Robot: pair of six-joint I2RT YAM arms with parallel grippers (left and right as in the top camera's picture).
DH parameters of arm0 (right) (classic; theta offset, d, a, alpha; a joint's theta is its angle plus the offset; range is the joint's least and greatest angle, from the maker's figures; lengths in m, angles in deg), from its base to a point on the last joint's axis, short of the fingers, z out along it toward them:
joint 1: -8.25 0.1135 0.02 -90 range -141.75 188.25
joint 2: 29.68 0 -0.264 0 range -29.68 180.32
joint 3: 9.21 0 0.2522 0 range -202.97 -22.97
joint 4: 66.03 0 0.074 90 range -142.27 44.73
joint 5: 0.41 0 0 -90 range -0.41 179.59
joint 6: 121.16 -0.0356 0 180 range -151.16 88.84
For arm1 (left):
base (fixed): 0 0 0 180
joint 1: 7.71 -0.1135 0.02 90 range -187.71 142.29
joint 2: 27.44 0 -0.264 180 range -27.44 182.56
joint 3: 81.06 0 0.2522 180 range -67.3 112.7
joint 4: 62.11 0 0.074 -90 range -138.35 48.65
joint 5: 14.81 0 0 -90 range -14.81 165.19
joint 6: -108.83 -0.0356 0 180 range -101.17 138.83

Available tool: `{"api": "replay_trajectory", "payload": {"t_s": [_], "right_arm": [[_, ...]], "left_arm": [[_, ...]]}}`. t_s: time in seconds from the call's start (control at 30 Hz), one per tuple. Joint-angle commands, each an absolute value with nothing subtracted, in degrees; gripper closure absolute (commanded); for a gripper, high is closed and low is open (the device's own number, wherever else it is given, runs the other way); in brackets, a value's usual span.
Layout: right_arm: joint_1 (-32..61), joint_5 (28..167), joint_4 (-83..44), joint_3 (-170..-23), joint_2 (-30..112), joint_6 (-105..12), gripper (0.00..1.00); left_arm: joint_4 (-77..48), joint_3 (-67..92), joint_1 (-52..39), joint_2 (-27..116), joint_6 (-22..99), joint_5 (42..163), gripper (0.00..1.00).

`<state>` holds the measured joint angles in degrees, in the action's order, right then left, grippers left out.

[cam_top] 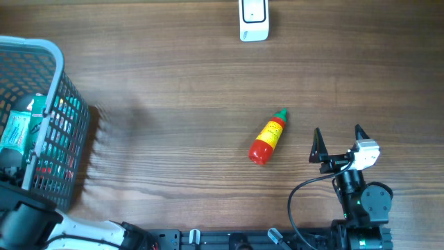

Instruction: Scan the item barcode

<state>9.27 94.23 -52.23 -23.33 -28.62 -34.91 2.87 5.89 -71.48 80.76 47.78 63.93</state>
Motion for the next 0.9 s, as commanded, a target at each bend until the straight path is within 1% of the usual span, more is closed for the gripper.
{"api": "replay_trajectory", "payload": {"t_s": [0.0, 0.03, 0.1, 0.3, 0.53, 0.8, 0.87], "right_arm": [[9.14, 93.60, -52.34, -23.29, -28.67, -34.32, 0.00], [9.14, 93.62, -52.34, -23.29, -28.67, -34.32, 0.00], [9.14, 93.62, -52.34, -23.29, -28.67, -34.29, 0.00], [9.14, 93.60, -52.34, -23.29, -28.67, -34.32, 0.00], [9.14, 93.60, -52.34, -23.29, -28.67, -34.34, 0.00], [9.14, 93.62, -52.34, -23.29, -28.67, -34.32, 0.00], [9.14, 93.62, -52.34, -23.29, -28.67, -34.32, 0.00]], "left_arm": [[7.04, 10.33, -71.57, 81.28, 46.16, 64.30, 0.51], [8.99, 12.60, -71.41, 80.39, 45.96, 64.25, 0.53], [11.98, 16.45, -70.98, 78.64, 45.99, 64.28, 0.53], [17.27, 25.95, -69.20, 71.30, 46.01, 64.30, 0.48], [15.13, 27.22, -66.28, 60.59, 46.25, 64.32, 0.46], [11.46, 27.22, -62.28, 53.44, 46.25, 67.73, 0.46], [11.55, 27.22, -61.23, 53.00, 46.23, 67.71, 0.42]]}}
